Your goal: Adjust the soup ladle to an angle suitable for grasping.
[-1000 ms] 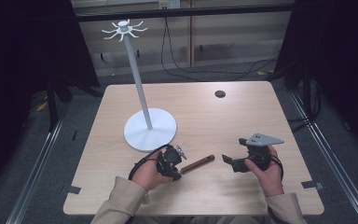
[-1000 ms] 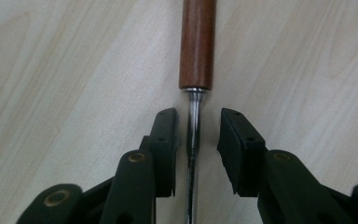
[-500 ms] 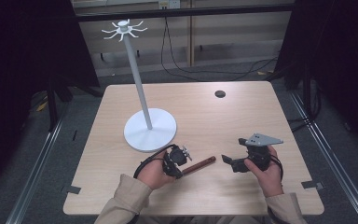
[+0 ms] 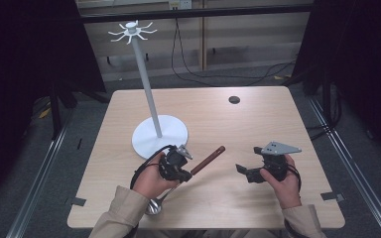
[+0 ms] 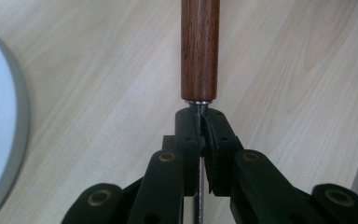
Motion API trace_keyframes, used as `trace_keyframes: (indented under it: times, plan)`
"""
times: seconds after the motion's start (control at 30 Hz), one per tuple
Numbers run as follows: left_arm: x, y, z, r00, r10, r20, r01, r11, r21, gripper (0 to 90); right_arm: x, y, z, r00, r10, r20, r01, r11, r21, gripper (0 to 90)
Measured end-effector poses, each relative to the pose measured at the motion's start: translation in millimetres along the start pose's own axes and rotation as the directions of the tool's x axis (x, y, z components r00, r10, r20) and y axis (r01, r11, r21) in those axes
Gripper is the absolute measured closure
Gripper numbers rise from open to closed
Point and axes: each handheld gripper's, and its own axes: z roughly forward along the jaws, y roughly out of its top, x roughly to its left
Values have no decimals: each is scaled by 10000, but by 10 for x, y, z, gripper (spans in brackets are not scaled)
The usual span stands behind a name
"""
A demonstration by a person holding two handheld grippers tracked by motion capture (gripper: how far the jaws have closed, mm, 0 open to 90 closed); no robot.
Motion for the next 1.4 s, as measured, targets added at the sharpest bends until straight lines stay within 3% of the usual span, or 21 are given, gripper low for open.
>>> trace_keyframes:
  times: [0.13,0.23,0.3,0.33,0.57,0.6,0.63,0.7,0.77,0.8,0.83,0.9,0.97,1.0,1.07,1.23,1.27,1.3,1.4]
  plan:
    - [16,-68,-85,9971,-571,511,625,9919,-1110,855,-1,-6,4,10000,-2,-22,2,10000,5,38]
    - [49,-119,-148,9965,-520,656,622,9843,-1652,855,-8,-9,0,10000,46,16,-46,10000,-3,38]
    - [78,-169,-193,9943,-633,861,803,9741,-2111,856,-16,-9,-3,10000,36,-10,-36,10000,-50,38]
    - [78,-169,-193,9943,-633,861,803,9741,-2111,856,-16,-9,-3,10000,36,-10,-36,10000,-50,38]
    - [112,-232,-288,9910,-840,1042,1100,9548,-2760,856,-8,-10,3,10000,91,-23,-91,9999,-44,38]
    - [118,-233,-309,9907,-868,1044,1136,9513,-2865,856,-8,-9,5,10000,91,-39,-91,9999,-55,38]
    - [125,-236,-348,9899,-946,1052,1233,9413,-3142,856,-8,-9,9,9999,126,-66,-127,9999,-87,38]
    - [128,-231,-373,9910,-897,996,1169,9418,-3153,856,-5,-6,13,9998,146,-100,-147,9998,-110,38]
    - [121,-220,-407,9918,-916,895,1168,9336,-3389,855,0,-1,16,9999,101,-113,-102,9999,-109,38]
    - [121,-220,-407,9918,-916,895,1168,9336,-3389,855,0,-1,16,9999,101,-113,-102,9999,-109,38]
    - [116,-214,-406,9912,-993,880,1244,9259,-3567,855,10,8,20,9998,118,-138,-120,9999,-113,38]
    - [113,-213,-414,9916,-1036,773,1246,9256,-3573,855,16,14,21,9998,119,-143,-121,9998,-128,38]
    - [121,-211,-409,9915,-1083,716,1274,9173,-3773,855,32,29,24,9997,106,-228,-110,9997,-205,38]
    - [119,-209,-404,9909,-1167,670,1338,9097,-3932,855,44,38,27,9996,81,-264,-86,9997,-210,38]
    - [117,-197,-403,9916,-1192,497,1291,9061,-4028,855,72,53,42,9995,8,-327,-16,9997,-244,34]
    - [85,-132,-411,9910,-1301,322,1306,8831,-4506,855,129,82,82,9988,5,-490,-21,9995,-315,31]
    - [85,-132,-411,9910,-1301,322,1306,8831,-4506,855,129,82,82,9988,5,-490,-21,9995,-315,31]
    - [75,-107,-419,9907,-1353,167,1273,8745,-4680,854,149,93,93,9986,26,-526,-48,9991,-413,30]
    - [65,-84,-424,9897,-1427,118,1310,8687,-4778,854,173,107,104,9985,18,-552,-47,9986,-524,30]
